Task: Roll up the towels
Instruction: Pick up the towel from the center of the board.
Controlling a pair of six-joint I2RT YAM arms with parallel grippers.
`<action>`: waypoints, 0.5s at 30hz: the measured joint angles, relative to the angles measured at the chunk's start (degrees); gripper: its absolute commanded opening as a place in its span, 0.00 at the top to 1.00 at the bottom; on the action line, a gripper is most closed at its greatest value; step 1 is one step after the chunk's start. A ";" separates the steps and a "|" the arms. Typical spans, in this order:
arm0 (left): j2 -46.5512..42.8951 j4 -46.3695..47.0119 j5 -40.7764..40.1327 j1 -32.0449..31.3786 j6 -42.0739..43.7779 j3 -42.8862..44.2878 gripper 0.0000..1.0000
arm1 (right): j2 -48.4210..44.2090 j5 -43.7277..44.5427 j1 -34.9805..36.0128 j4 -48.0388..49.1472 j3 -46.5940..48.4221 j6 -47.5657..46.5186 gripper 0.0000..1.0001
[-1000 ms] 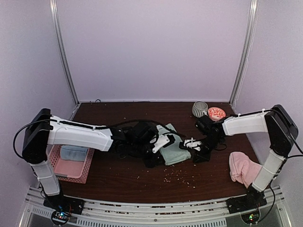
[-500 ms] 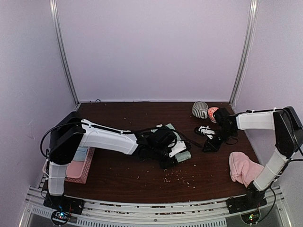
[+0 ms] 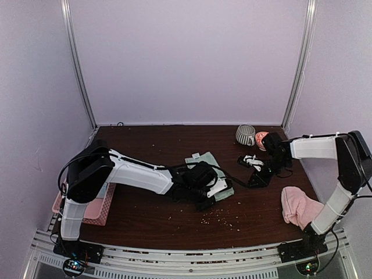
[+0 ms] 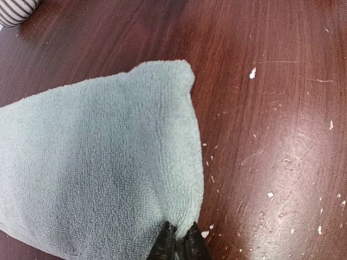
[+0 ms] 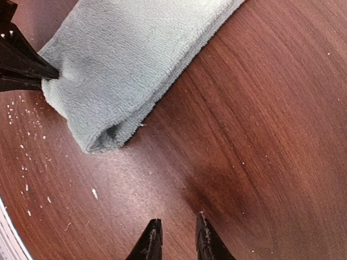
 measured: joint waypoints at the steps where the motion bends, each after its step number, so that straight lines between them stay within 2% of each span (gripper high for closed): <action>1: -0.09 0.33 0.02 0.00 -0.09 -0.22 1.00 | 0.02 -0.55 0.00 -0.72 0.39 -0.37 0.78; 5: -1.20 1.14 1.70 0.33 -0.66 -1.97 1.00 | -0.26 -5.31 0.00 -5.68 3.72 -3.17 0.78; 9: -3.41 0.24 8.55 2.25 -1.73 -4.50 1.00 | -3.93 -9.62 0.90 -9.99 5.55 -7.65 0.79; 15: -3.96 -1.25 22.51 6.56 -5.03 -5.57 1.00 | -11.26 -6.43 8.09 -9.33 3.76 -10.08 0.82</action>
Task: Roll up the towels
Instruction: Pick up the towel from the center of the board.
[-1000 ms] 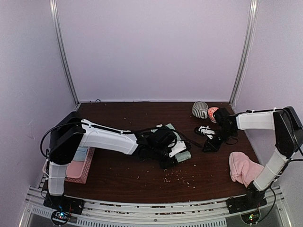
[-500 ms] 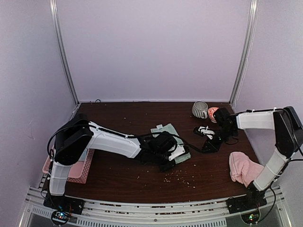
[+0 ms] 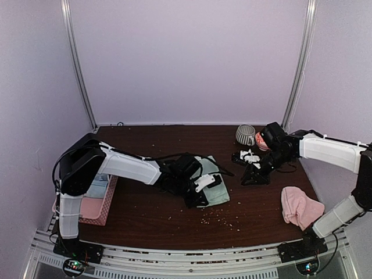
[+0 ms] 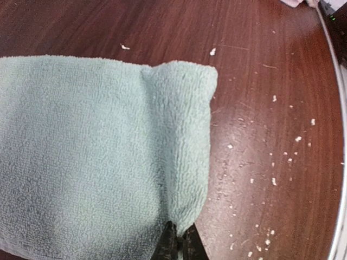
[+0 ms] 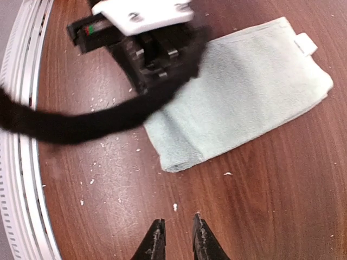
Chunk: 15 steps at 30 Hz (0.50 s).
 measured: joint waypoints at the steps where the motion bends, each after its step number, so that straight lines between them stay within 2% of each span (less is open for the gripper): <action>1: 0.00 -0.24 2.03 0.55 -0.70 0.00 1.00 | -0.85 1.27 1.77 0.76 -1.09 -0.04 0.83; 4: 0.00 -1.07 8.81 2.54 -3.21 0.00 1.00 | -2.47 4.13 5.70 1.51 -4.26 -0.20 0.81; 7: 0.26 -1.84 15.37 4.55 -5.79 0.35 1.00 | -3.37 6.56 8.02 1.88 -6.12 -0.50 0.73; 9: 1.05 -2.45 18.84 5.77 -7.26 1.38 1.00 | -3.98 8.90 10.62 3.04 -7.13 -0.48 0.72; 15: 5.31 -5.27 24.76 7.32 -9.51 6.40 1.00 | -3.58 15.80 19.52 9.60 -8.83 0.50 0.70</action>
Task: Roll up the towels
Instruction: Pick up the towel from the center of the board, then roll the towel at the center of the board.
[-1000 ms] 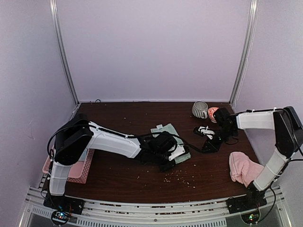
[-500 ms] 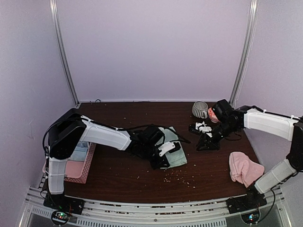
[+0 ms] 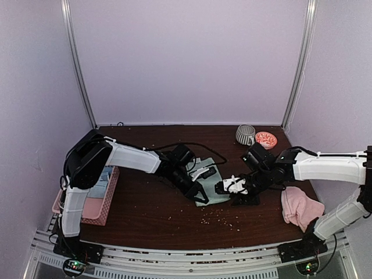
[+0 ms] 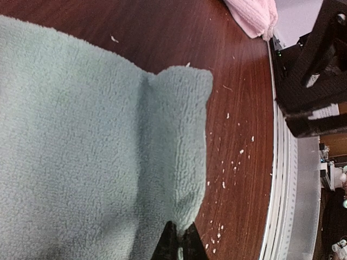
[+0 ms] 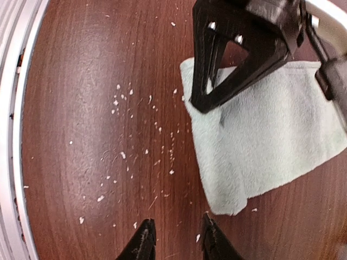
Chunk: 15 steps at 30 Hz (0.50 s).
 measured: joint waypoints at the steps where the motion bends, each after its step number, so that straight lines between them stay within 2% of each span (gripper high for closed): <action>1: 0.57 -0.46 0.59 0.00 -0.15 0.44 1.00 | 0.52 0.87 1.25 1.33 0.09 0.11 0.70; 8: 2.91 -2.51 3.21 -0.04 -1.09 1.11 1.00 | 7.17 5.92 6.73 7.80 1.14 -0.48 0.67; 15: 3.61 -3.45 4.46 0.13 -2.21 2.34 1.00 | 9.20 8.63 7.45 10.86 0.42 -3.28 0.66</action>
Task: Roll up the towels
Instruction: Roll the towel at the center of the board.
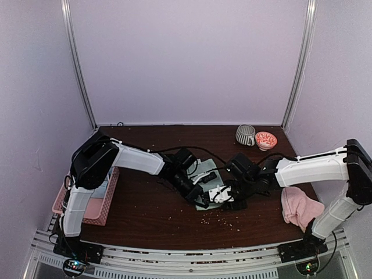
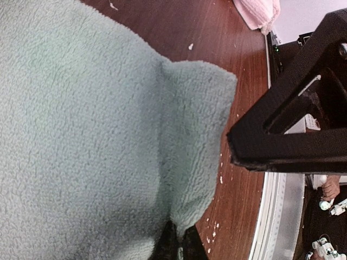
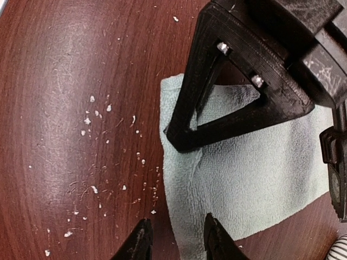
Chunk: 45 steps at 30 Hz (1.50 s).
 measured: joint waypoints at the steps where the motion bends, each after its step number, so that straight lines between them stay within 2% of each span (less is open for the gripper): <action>1: 0.28 -0.20 0.24 0.04 -0.09 0.28 1.00 | 0.17 0.22 0.00 0.33 -0.04 -0.20 0.66; 10: 1.16 -0.66 1.62 0.26 -0.13 0.96 1.00 | 5.57 1.09 0.22 3.52 -0.26 -1.84 0.69; 15: 1.18 -0.66 1.73 0.37 -0.13 0.96 1.00 | 6.54 2.64 0.22 5.22 -0.46 -1.95 0.78; 20: 1.18 -0.68 2.36 0.63 -0.11 0.96 0.99 | 6.67 4.68 0.22 7.58 -1.31 -1.97 0.91; 23: 1.18 -0.90 2.51 0.92 0.09 0.96 0.80 | 7.13 4.92 0.22 7.54 -0.85 -2.05 0.94; 27: 0.20 -1.25 1.79 1.51 0.68 0.44 0.67 | 8.07 3.52 0.22 3.54 1.88 -1.79 0.96; 32: -8.20 1.25 -4.74 2.69 0.33 -7.63 0.63 | 11.43 -0.61 -0.50 -6.47 8.35 -0.57 0.97; 39: -27.19 8.85 -20.87 4.04 -0.79 -23.71 0.61 | 20.85 -12.35 -5.31 -22.01 21.92 1.42 0.98; 45: -37.79 14.19 -35.54 -0.98 3.61 -29.53 0.61 | 33.44 -24.15 -12.63 -38.07 37.05 4.26 0.98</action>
